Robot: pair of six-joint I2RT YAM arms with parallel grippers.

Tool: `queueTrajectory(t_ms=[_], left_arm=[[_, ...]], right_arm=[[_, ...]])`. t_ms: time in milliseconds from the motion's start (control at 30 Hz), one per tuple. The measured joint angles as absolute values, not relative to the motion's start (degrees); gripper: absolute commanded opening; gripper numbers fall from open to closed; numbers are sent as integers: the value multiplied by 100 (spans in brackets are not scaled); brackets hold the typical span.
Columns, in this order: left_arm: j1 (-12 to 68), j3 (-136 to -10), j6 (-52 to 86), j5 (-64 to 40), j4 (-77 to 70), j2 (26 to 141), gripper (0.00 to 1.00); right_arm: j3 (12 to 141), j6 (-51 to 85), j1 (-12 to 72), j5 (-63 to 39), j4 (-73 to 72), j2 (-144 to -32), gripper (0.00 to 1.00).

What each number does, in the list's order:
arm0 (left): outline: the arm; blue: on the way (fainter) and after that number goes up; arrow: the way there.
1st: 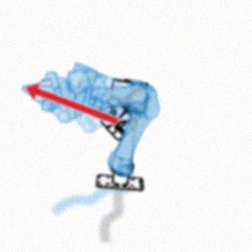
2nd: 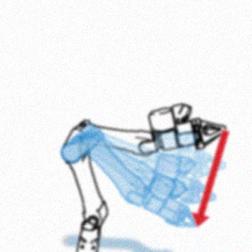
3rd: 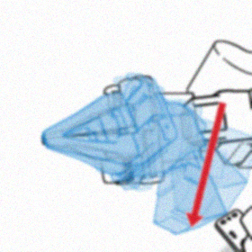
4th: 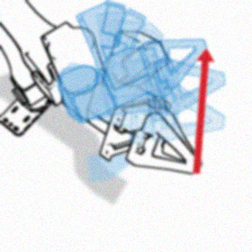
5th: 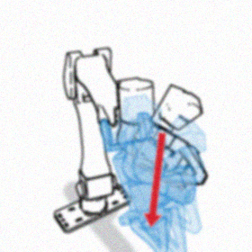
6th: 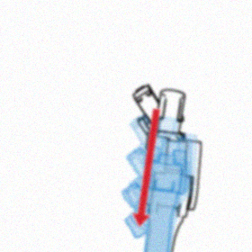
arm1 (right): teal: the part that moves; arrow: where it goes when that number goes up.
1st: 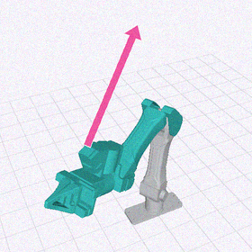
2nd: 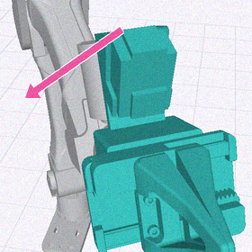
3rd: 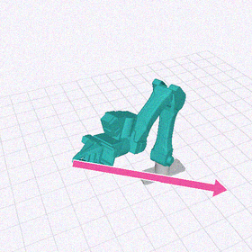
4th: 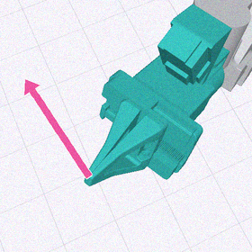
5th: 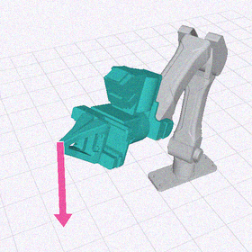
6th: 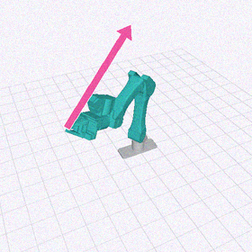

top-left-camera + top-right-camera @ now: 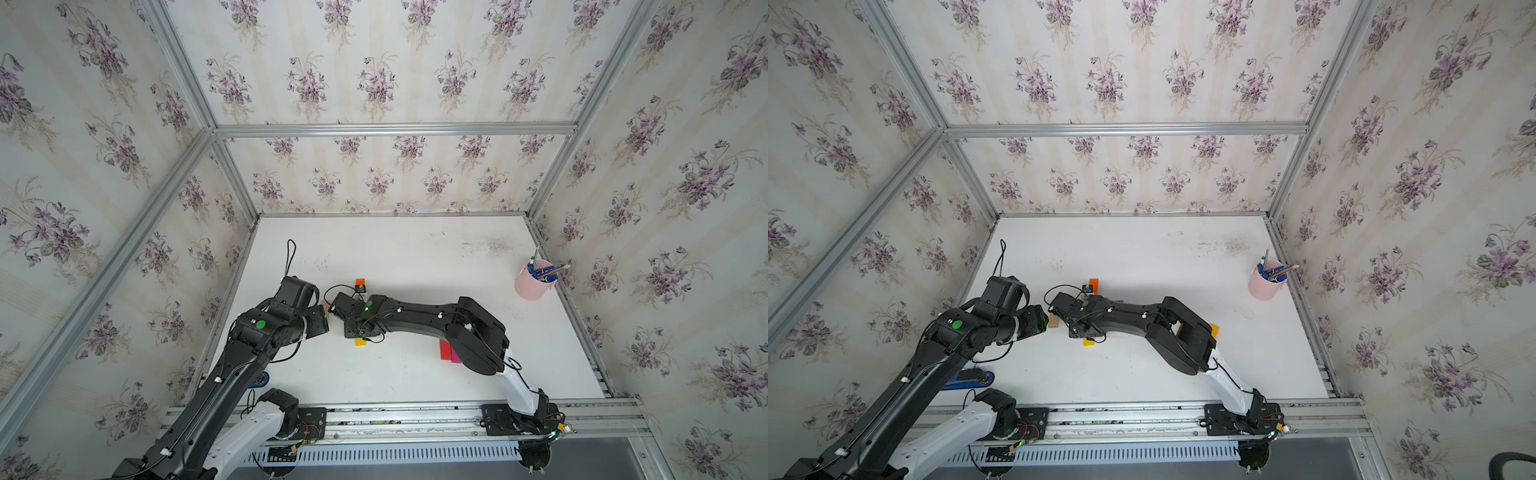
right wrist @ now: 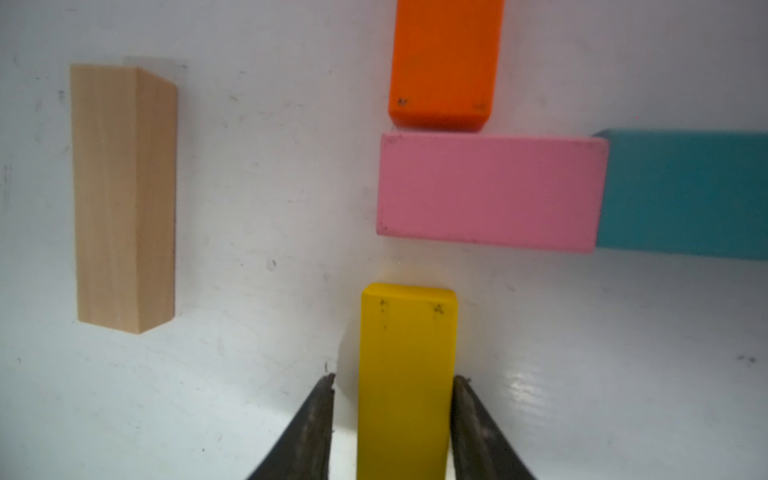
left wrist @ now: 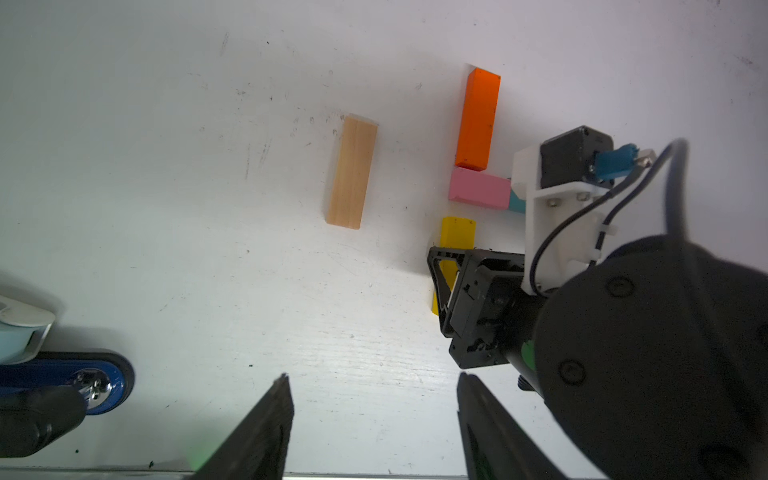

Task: Assemble the letter h with building blocks
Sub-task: Assemble the building block at the center of the board.

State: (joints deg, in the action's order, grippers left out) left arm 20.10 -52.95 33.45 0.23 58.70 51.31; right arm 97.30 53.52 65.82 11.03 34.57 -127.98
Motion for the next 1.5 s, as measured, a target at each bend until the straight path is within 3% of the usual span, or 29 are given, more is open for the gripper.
queueTrajectory(t_ms=[400, 733, 1500], left_arm=[[1990, -5201, 3280, -1, 5839, 5162, 65], [1979, -5153, 3256, -60, 5747, 5186, 65], [1975, -4967, 3242, -209, 5588, 5325, 64]], right_arm=[[9802, 5468, 6490, 1041, 3520, -12842, 27], [9948, 5564, 6390, 963, 3544, -12927, 22], [9896, 5704, 6375, 1111, 3758, -12873, 23]])
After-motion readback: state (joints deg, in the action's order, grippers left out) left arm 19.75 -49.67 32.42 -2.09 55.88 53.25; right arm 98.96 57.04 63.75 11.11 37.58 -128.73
